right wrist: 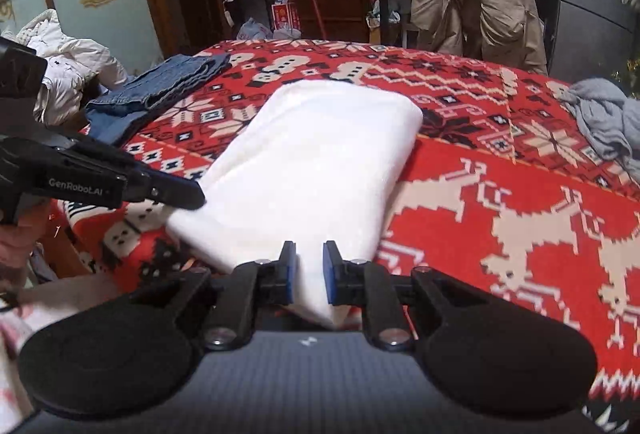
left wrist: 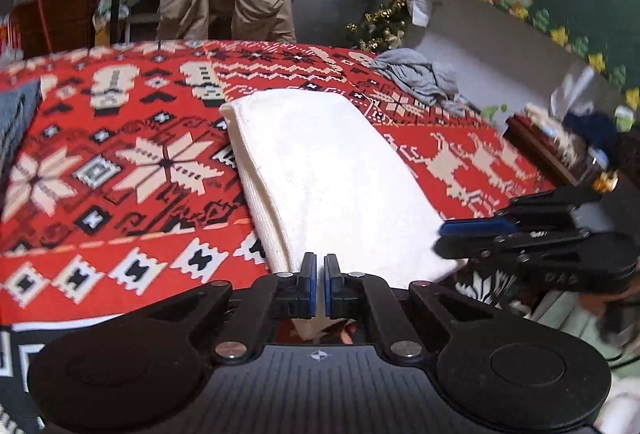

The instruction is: Fold clothes

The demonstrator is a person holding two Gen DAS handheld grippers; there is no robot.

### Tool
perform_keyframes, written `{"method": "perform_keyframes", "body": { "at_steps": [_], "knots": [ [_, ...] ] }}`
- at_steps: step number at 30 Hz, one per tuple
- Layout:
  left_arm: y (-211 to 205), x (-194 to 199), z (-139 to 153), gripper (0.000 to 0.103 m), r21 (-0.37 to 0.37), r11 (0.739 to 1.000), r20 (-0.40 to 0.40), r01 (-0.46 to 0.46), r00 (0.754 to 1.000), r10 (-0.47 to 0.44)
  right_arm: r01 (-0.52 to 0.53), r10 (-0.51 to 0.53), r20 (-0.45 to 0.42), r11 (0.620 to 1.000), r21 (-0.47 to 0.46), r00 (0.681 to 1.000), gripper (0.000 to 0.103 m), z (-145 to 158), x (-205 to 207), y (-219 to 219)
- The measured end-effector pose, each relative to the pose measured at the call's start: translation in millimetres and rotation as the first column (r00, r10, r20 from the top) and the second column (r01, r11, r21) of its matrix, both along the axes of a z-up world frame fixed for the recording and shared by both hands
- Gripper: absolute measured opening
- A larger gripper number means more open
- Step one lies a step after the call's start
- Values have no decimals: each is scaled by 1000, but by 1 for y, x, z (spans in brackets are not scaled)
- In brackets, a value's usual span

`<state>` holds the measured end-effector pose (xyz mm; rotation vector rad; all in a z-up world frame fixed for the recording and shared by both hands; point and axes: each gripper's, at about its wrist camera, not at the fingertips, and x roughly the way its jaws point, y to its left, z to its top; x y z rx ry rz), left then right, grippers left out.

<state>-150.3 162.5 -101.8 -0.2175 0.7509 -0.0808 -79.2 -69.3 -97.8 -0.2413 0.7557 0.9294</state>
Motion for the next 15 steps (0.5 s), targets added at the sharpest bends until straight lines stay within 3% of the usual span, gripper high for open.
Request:
{"method": "perform_keyframes", "body": {
  "at_steps": [3, 7, 10, 13, 15],
  "knots": [
    [-7, -3, 11, 8, 92, 996, 29, -1, 1000, -1, 19, -19, 4, 1000, 12, 1000, 17, 6, -6, -8],
    [-19, -2, 24, 10, 74, 992, 97, 103, 989, -110, 11, -14, 41, 998, 69, 999, 17, 18, -15, -9],
    [-37, 14, 11, 10, 128, 977, 60, 171, 982, -180, 1, -4, 38, 998, 67, 999, 17, 16, -12, 6],
    [-37, 17, -5, 12, 154, 971, 37, 183, 981, -191, -25, 24, 45, 1000, 18, 999, 16, 7, -12, 21],
    [-25, 9, -6, 10, 107, 982, 25, 156, 987, -160, -43, 44, 64, 999, -16, 997, 16, 1, -15, 24]
  ]
}}
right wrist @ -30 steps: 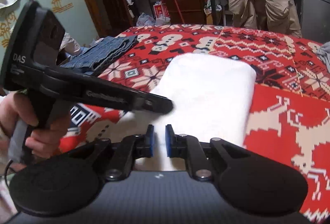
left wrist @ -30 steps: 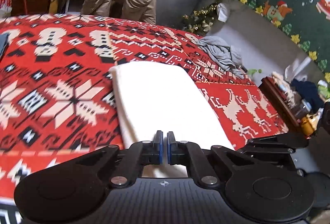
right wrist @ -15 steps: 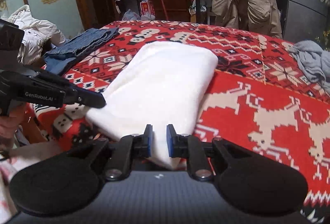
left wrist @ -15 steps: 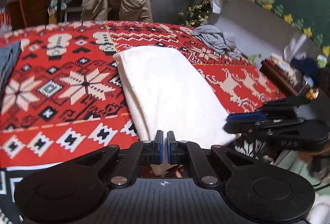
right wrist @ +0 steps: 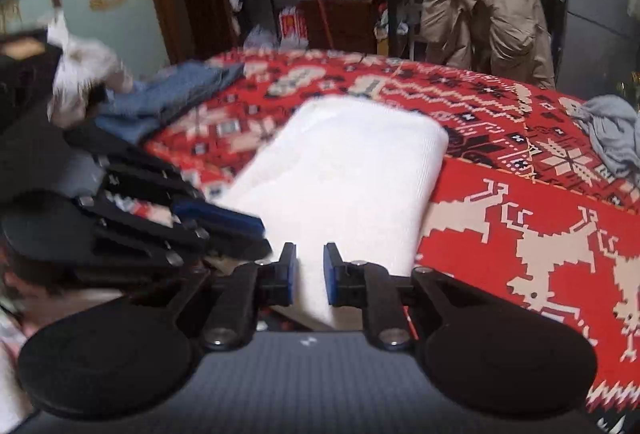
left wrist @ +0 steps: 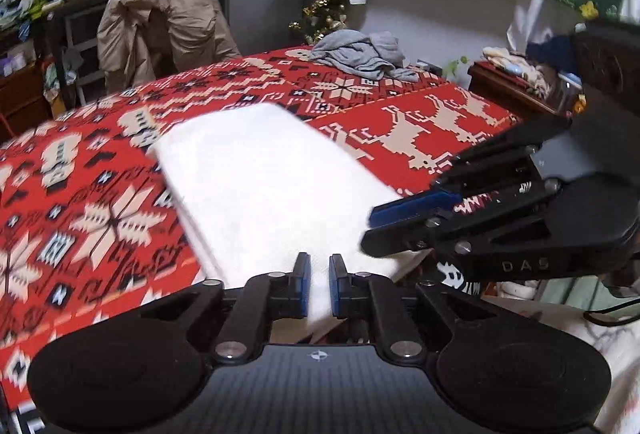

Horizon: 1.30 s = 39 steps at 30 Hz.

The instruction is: Fold clothes

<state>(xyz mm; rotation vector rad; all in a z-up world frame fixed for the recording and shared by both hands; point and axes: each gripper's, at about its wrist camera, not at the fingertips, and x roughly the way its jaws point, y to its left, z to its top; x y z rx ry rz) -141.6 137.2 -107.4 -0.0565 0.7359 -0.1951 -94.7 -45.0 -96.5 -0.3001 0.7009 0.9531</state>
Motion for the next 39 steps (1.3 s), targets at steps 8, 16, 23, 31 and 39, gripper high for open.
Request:
{"method": "perform_keyframes", "body": {
  "at_steps": [8, 16, 23, 31, 39],
  "knots": [
    [28, -18, 16, 9, -113, 987, -9, -114, 993, 114, 75, -74, -37, 997, 30, 997, 17, 8, 2, -46],
    [34, 38, 22, 9, -203, 965, 41, -168, 983, 180, 122, -122, 0, 988, 95, 993, 17, 13, 36, -11],
    [53, 43, -5, 12, -200, 955, -14, -221, 975, 223, 172, -168, -40, 978, 114, 985, 0, -9, 68, 1],
    [55, 50, 22, 8, -231, 948, 33, -217, 972, 231, 233, -231, -31, 962, 143, 972, 3, 3, 87, -13],
    [53, 92, 4, 3, -187, 966, 6, -179, 983, 183, 138, -137, -9, 986, 91, 990, 0, -7, 102, 27]
  ]
}}
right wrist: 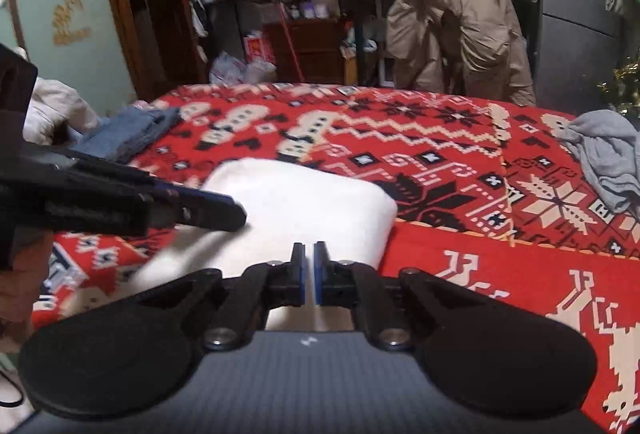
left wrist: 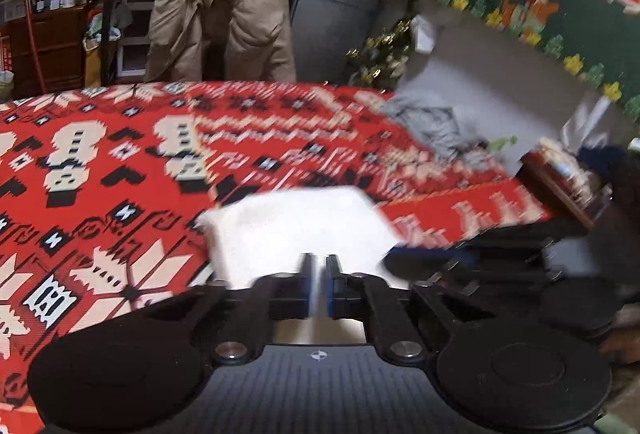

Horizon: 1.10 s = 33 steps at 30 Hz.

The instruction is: Fold clothes

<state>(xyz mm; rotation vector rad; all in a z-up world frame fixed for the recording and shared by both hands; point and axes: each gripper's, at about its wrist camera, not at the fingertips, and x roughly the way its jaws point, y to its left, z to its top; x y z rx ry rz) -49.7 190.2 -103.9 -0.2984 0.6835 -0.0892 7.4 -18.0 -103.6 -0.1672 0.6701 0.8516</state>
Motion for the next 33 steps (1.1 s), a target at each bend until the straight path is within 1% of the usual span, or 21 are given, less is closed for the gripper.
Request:
{"method": "perform_keyframes", "body": {
  "at_steps": [1, 2, 4, 6, 7, 8, 9, 12, 13, 14, 16, 18, 20, 21, 23, 24, 25, 28, 30, 32, 33],
  "knots": [
    [5, -2, -3, 3, -14, 1000, -2, -6, 1000, 6, 17, -17, -3, 1000, 6, 1000, 0, -1, 1, -4],
    [8, -5, -2, 3, -6, 1000, -9, -24, 1000, 24, 36, -35, -5, 999, 12, 999, 0, -1, 2, -9],
    [11, -12, 1, 2, 53, 996, -23, -75, 997, 77, 83, -83, 5, 997, 0, 997, 0, -1, 4, -16],
    [17, -14, 6, 2, 4, 997, -10, -81, 997, 81, 129, -129, -7, 992, -4, 992, 3, 1, 10, -24],
    [19, -15, 9, 4, -25, 997, 7, -77, 997, 77, 139, -138, -28, 990, 24, 990, 3, 3, 12, -28],
    [21, -15, 12, 4, -54, 996, 23, -73, 997, 74, 130, -129, -33, 990, 44, 991, 3, 6, 13, -26],
    [18, -11, 15, 4, -58, 997, 38, -59, 997, 62, 119, -117, -35, 991, 62, 992, 3, 9, 14, -24],
    [6, 8, 19, 4, -78, 997, 55, 3, 998, 2, 49, -48, -11, 997, 61, 999, 6, 12, 15, 0],
    [1, 16, 17, 6, -69, 998, 46, 17, 999, -14, 36, -36, -15, 998, 52, 999, 6, 11, 16, 9],
    [-3, 24, 12, 7, -35, 999, 24, 16, 1000, -15, 26, -25, -22, 999, 40, 999, 6, 8, 18, 18],
    [-7, 29, 2, 3, 45, 999, 9, 7, 1000, -7, 15, -15, -18, 1000, 18, 1000, 4, 4, 20, 28],
    [-3, 25, -2, 3, 62, 998, 21, -10, 1000, 9, 21, -21, 9, 1000, -6, 1000, 0, 0, 21, 29],
    [5, 18, 1, 3, 87, 994, 17, -63, 998, 62, 32, -32, 20, 999, -11, 999, 0, -2, 23, 26],
    [11, 15, 1, 3, 87, 992, 14, -97, 995, 96, 42, -42, 15, 999, -1, 999, 0, -1, 24, 21],
    [22, 11, 3, 2, 38, 992, 11, -119, 993, 119, 86, -85, 45, 996, -15, 995, 0, 5, 23, 15],
    [27, 9, 4, 2, 12, 992, 8, -129, 992, 129, 101, -100, 49, 995, -14, 994, 2, 7, 24, 14],
    [27, 9, 7, 2, 4, 992, 21, -126, 992, 126, 114, -114, 51, 993, -12, 992, 3, 10, 26, 14],
    [18, 17, 16, 5, -13, 997, 60, -70, 996, 71, 68, -69, 22, 997, 22, 997, 4, 13, 30, 25],
    [12, 32, 13, 5, 1, 999, 40, -52, 998, 52, 35, -35, 3, 998, 47, 999, 5, 15, 33, 33],
    [11, 42, 5, 6, 23, 998, 12, -64, 998, 64, 27, -27, -12, 999, 21, 1000, 5, 9, 36, 43],
    [13, 43, 1, 3, 27, 997, 4, -77, 997, 77, 25, -25, -19, 1000, 6, 1000, 5, 6, 38, 48]
  ]
}}
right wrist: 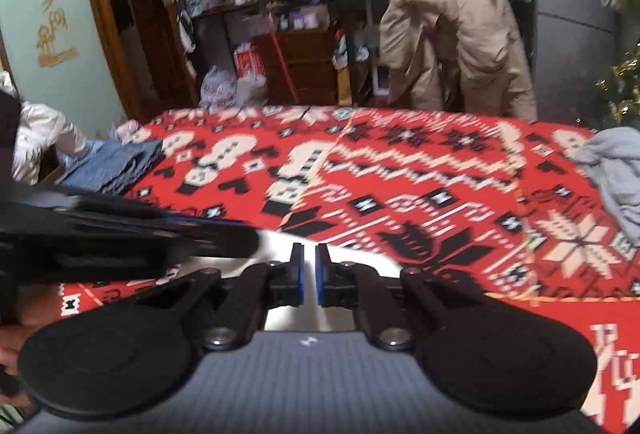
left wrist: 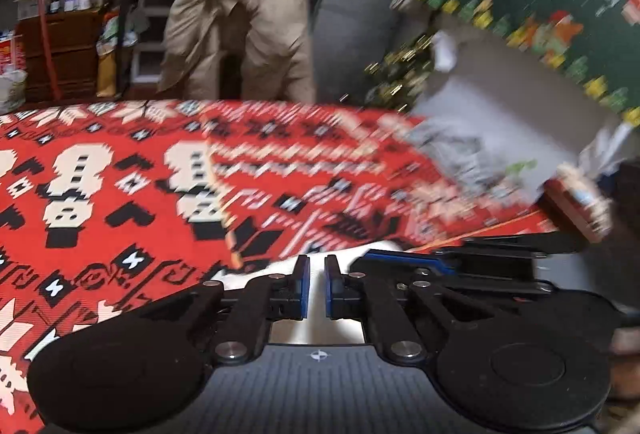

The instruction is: Fold clothes

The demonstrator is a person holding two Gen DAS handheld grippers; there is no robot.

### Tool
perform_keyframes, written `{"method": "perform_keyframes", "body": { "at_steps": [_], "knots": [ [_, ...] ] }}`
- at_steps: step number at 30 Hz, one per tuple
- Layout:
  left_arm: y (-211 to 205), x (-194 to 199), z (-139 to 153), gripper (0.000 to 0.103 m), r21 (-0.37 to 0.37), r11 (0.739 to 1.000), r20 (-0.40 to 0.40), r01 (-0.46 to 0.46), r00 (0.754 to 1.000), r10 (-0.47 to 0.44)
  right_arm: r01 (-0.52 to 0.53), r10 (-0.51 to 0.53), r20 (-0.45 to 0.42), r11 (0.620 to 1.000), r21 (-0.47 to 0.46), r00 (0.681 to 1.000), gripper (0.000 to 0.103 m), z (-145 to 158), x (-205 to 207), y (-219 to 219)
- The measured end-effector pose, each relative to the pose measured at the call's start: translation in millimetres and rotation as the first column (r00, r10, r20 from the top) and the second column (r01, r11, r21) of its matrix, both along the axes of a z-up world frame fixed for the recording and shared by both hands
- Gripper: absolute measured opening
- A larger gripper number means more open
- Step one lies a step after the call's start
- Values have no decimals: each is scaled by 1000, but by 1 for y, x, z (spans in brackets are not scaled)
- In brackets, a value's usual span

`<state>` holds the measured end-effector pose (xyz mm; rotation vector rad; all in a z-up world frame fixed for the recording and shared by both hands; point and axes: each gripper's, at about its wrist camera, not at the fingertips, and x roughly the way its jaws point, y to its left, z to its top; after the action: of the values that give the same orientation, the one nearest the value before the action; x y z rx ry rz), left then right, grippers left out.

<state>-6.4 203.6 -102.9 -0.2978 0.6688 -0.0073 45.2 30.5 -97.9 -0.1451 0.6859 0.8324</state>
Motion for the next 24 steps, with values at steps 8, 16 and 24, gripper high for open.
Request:
{"method": "perform_keyframes", "body": {
  "at_steps": [8, 16, 24],
  "knots": [
    [12, -19, 0, 3, 41, 995, -2, -89, 996, 89, 143, -142, 15, 990, -19, 990, 5, -5, 13, -34],
    [33, -49, 22, 17, -85, 992, 10, -97, 995, 98, 167, -167, 16, 986, -8, 986, 26, 21, -8, -76],
    [16, -95, 40, 52, -143, 988, 12, -51, 998, 53, 105, -105, -19, 994, -27, 994, 90, 31, -63, -93]
  ]
}}
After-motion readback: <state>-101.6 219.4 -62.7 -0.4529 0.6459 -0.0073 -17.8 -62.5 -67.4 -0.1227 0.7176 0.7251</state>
